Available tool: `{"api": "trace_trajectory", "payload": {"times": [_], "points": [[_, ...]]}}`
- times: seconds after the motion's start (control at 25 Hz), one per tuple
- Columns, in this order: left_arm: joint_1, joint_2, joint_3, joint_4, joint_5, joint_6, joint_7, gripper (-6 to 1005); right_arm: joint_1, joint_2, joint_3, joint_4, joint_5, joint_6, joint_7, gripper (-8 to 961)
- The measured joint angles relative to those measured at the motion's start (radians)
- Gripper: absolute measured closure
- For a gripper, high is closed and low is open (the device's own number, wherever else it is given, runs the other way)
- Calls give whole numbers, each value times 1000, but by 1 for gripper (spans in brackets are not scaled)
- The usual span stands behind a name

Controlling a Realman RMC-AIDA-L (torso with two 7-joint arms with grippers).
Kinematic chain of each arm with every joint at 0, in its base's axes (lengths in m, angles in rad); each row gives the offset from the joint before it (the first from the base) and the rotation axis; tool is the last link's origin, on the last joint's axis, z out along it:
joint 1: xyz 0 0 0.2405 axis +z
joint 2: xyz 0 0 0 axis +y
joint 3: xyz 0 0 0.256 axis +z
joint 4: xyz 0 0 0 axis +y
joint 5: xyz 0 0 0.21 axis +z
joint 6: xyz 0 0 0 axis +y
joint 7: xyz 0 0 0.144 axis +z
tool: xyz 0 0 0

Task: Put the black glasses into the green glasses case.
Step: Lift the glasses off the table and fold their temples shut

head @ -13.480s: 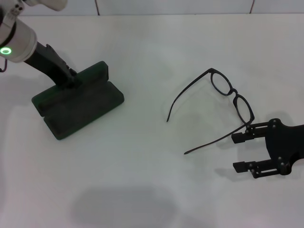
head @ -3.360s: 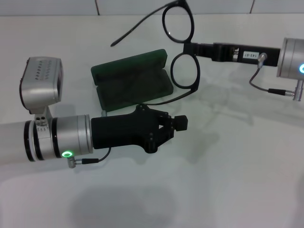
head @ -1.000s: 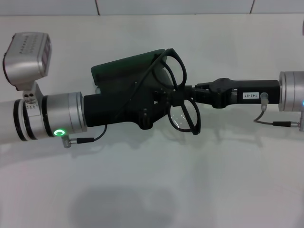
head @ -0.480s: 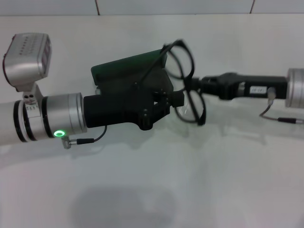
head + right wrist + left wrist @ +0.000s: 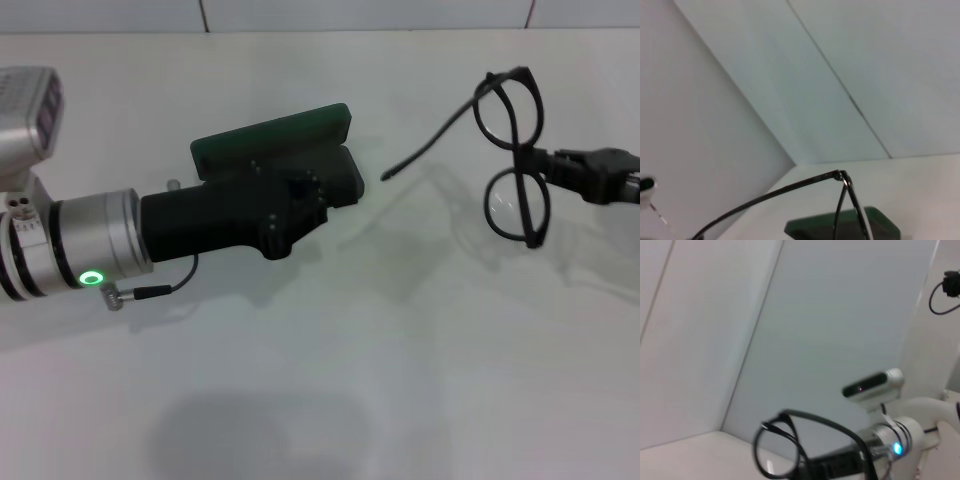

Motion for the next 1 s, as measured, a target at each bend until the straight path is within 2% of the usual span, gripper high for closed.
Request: {"api": "trace_trajectory", "payload": {"times": [0.08, 0.24, 0.56, 0.76, 1.0], "points": [[4, 3, -1, 1, -16, 0, 0, 988, -14, -7, -4, 0, -4, -33, -32, 889], [3, 3, -1, 6, -38, -1, -1, 987, -15, -6, -12, 7, -29, -59, -63, 888], [-5, -2, 8, 1, -30, -1, -1, 986, 81, 55, -13, 0, -216, 14, -69, 889], [1, -8, 11, -2, -18, 11, -12, 985, 132, 75, -13, -5, -242, 33, -97, 889], [3, -9, 32, -3, -14, 30, -44, 984, 150, 86, -13, -17, -242, 34, -141, 889]]}}
